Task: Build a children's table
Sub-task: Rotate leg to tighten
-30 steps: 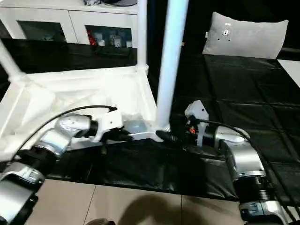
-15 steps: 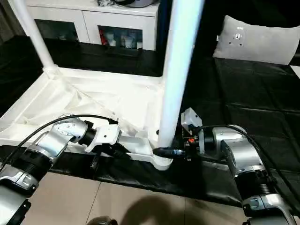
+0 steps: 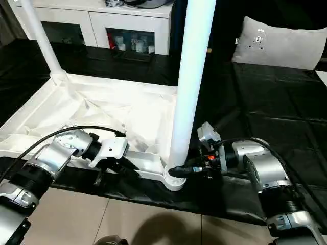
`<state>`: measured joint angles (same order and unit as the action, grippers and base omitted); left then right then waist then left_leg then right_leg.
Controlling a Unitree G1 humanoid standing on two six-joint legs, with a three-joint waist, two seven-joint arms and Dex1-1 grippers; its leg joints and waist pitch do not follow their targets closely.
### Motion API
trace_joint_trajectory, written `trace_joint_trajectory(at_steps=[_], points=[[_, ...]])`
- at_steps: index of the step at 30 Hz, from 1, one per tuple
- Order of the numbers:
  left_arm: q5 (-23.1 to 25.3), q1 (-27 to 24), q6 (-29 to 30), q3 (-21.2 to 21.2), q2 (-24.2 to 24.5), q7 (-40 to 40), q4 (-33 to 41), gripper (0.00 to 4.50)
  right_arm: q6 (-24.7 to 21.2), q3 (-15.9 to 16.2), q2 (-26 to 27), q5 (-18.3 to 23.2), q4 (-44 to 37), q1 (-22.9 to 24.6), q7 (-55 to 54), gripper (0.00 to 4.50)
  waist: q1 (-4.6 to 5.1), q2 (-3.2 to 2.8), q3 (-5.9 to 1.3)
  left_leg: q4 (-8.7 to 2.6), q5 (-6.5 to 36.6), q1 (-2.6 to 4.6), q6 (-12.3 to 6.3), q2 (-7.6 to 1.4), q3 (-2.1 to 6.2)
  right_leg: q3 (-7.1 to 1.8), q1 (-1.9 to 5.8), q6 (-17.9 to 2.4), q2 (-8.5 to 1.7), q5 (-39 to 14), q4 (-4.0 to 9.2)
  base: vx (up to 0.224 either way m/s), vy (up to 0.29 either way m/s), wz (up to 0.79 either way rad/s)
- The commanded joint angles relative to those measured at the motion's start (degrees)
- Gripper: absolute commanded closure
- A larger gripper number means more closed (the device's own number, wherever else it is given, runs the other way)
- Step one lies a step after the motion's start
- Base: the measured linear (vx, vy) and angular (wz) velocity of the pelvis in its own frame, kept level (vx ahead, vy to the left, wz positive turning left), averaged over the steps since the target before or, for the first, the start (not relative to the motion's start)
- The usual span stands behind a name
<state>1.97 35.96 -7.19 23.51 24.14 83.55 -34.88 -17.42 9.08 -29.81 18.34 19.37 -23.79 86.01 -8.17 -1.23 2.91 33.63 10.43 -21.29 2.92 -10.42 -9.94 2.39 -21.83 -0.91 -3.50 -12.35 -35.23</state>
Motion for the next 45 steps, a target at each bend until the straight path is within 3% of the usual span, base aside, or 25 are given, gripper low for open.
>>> trace_joint_trajectory(at_steps=[1,3,6,9,10,12,13,16,17,20,21,22,26,27,32,36,38,41,45], points=[[-1.77,-1.48,4.35,0.62,-1.69,1.18,2.16,4.5,-3.0,-1.26,2.42,1.88,-2.87,0.97,-5.37,2.39,0.15,0.33,-3.7,-3.71,8.5,0.97,-3.13,-3.38,0.73,-2.23,2.24,-14.86,-5.08,-3.29,3.5,0.0,0.0,0.0],[-2.29,-1.42,6.69,-0.01,-2.18,0.05,2.72,4.5,-2.69,-1.44,3.64,0.81,-3.47,1.22,-8.91,2.39,0.33,0.28,-3.58,-3.81,8.86,0.98,-2.72,-3.31,0.74,-2.24,2.13,-14.58,-5.01,-4.2,3.64,0.0,0.0,0.0],[-1.93,-0.5,9.72,-1.2,-3.82,-4.25,1.89,4.5,-3.24,-2.07,7.24,-2.62,-2.12,0.28,-18.89,2.4,1.16,0.21,-3.1,-4.24,12.51,1.0,-0.86,-3.09,0.81,-2.42,1.88,-13.24,-5.11,-11.6,4.26,0.0,0.0,0.0],[0.12,2.35,15.35,-4.02,-8.47,-16.85,-1.61,4.5,-7.12,-5.35,14.9,-6.26,-0.4,-1.98,-37.59,2.45,2.55,0.18,-2.88,-4.54,15.19,1.23,1.47,-2.67,1.18,-2.53,1.64,-11.15,-5.17,-19.62,4.96,0.0,0.0,0.0],[0.77,3.06,16.02,-4.57,-9.57,-20.08,-2.63,4.5,-7.97,-6.44,16.79,-6.89,0.29,-2.65,-42.22,2.48,3.24,0.1,-2.92,-4.73,14.62,0.89,2.43,-2.61,1.44,-2.48,1.81,-10.43,-5.12,-20.18,4.82,0.0,0.0,0.0],[1.1,3.52,17.01,-5.05,-10.42,-22.49,-3.09,4.5,-8.61,-7.16,18.18,-7.55,0.52,-3.01,-45.77,2.48,3.71,0.19,-3.17,-4.78,14.21,0.88,2.81,-2.53,1.49,-2.35,1.93,-9.69,-5.04,-19.14,4.94,0.0,0.0,0.0],[1.44,4.38,18.17,-6.16,-12.29,-27.04,-3.87,4.5,-8.59,-7.99,20.85,-8.7,0.84,-3.44,-51.42,2.48,3.94,0.08,-3.23,-4.5,13.52,0.9,2.13,-2.47,1.24,-2.58,1.85,-10.24,-4.93,-15.82,4.92,0.0,0.0,0.0],[2.1,4.84,19.11,-6.97,-14.27,-30.63,-3.82,4.5,-5.41,-7.88,23.73,-8.46,-0.18,-2.87,-53.58,2.48,4.03,0.11,-3.63,-4.07,9.36,0.58,0.24,-2.21,0.96,-2.49,2.29,-11.39,-4.78,-7.54,4.5,0.0,0.0,0.0],[2.3,4.82,19.14,-6.99,-14.54,-31.06,-3.73,4.5,-4.71,-7.86,24.21,-8.18,-0.37,-2.74,-53.39,1.95,3.89,0.11,-3.74,-3.94,7.97,0.55,-0.73,-2.15,0.87,-2.45,2.45,-11.65,-4.73,-5.14,4.4,0.0,0.0,0.0],[3.84,4.85,18.24,-6.16,-14.66,-31.88,-4.43,4.5,-4.44,-8.93,25.55,-7.74,-0.85,-2.29,-54.19,1.82,3.73,-0.18,-3.79,-3.9,6.27,0.41,-1.98,-2.23,0.89,-2.33,2.6,-12.17,-4.63,-1.96,4.09,0.0,0.0,0.0],[4.76,4.81,17.51,-5.51,-14.22,-31.98,-4.76,4.5,-3.73,-9.33,25.43,-7.56,-0.97,-1.84,-53.91,1.73,3.7,-0.27,-3.79,-3.92,6.59,0.56,-2.11,-2.38,0.9,-2.29,2.52,-12.42,-4.65,-1.59,4.14,0.0,0.0,0.0],[4.92,4.78,17.4,-5.39,-14.1,-32.02,-4.77,4.5,-3.51,-9.3,25.28,-7.48,-0.99,-1.72,-53.83,1.38,3.59,-0.31,-3.75,-4.0,7.08,0.66,-2.07,-2.49,0.91,-2.26,2.52,-12.59,-4.64,-1.7,4.18,0.0,0.0,0.0],[5.49,4.51,15.5,-4.68,-12.53,-30.67,-4.95,4.5,-1.78,-9.81,23.12,-6.5,-1.21,-0.63,-50.67,1.2,3.38,-0.27,-3.63,-4.15,9.07,0.84,-1.51,-2.58,0.87,-2.33,2.52,-12.48,-4.7,-3.61,4.37,0.0,0.0,0.0],[5.79,3.86,12.64,-3.69,-10.75,-27.93,-4.8,4.5,-0.35,-10.13,20.19,-5.51,-1.97,0.3,-46.32,1.07,3.26,-0.34,-3.62,-4.14,9.27,0.83,-1.51,-2.58,0.84,-2.38,2.56,-12.4,-4.77,-3.96,4.4,0.0,0.0,0.0],[6.18,2.77,8.4,-2.45,-8.59,-23.53,-4.41,4.5,1.58,-9.6,15.89,-5.64,-2.82,1.24,-39.37,0.62,2.88,-0.2,-3.8,-3.92,7.95,0.65,-2.45,-2.68,0.83,-2.27,2.76,-12.39,-4.71,-0.9,4.06,0.0,0.0,0.0],[7.96,2.56,2.55,0.66,-5.06,-18.07,-5.63,4.5,2.77,-7.63,8.47,-5.13,-3.31,1.73,-28.55,0.32,2.6,-0.1,-3.65,-3.86,8.78,0.69,-2.99,-2.75,0.72,-2.18,2.73,-12.59,-4.67,-2.57,4.18,0.0,0.0,0.0],[7.66,2.61,1.94,0.86,-4.74,-17.09,-5.84,4.5,3.07,-7.32,7.35,-4.93,-3.02,1.55,-26.88,0.05,2.29,-0.06,-3.69,-3.78,8.62,0.71,-3.16,-2.9,0.65,-2.19,2.67,-12.69,-4.8,-3.0,4.11,0.0,0.0,0.0],[6.75,2.93,-1.89,2.03,-3.28,-11.13,-6.08,4.5,2.25,-5.1,2.41,-4.16,-2.57,0.82,-17.12,0.05,1.78,0.19,-3.72,-3.7,8.65,0.78,-3.51,-2.96,0.6,-2.08,2.67,-13.01,-4.77,-4.21,4.15,0.0,0.0,0.0],[7.34,3.07,-4.72,3.84,-1.91,-6.81,-5.88,4.5,2.91,-2.97,-0.16,-3.54,-2.54,0.36,-9.89,0.21,1.22,0.25,-3.79,-3.52,7.73,0.69,-4.44,-3.11,0.56,-2.07,2.5,-13.58,-4.86,-2.11,3.79,0.0,0.0,0.0]])
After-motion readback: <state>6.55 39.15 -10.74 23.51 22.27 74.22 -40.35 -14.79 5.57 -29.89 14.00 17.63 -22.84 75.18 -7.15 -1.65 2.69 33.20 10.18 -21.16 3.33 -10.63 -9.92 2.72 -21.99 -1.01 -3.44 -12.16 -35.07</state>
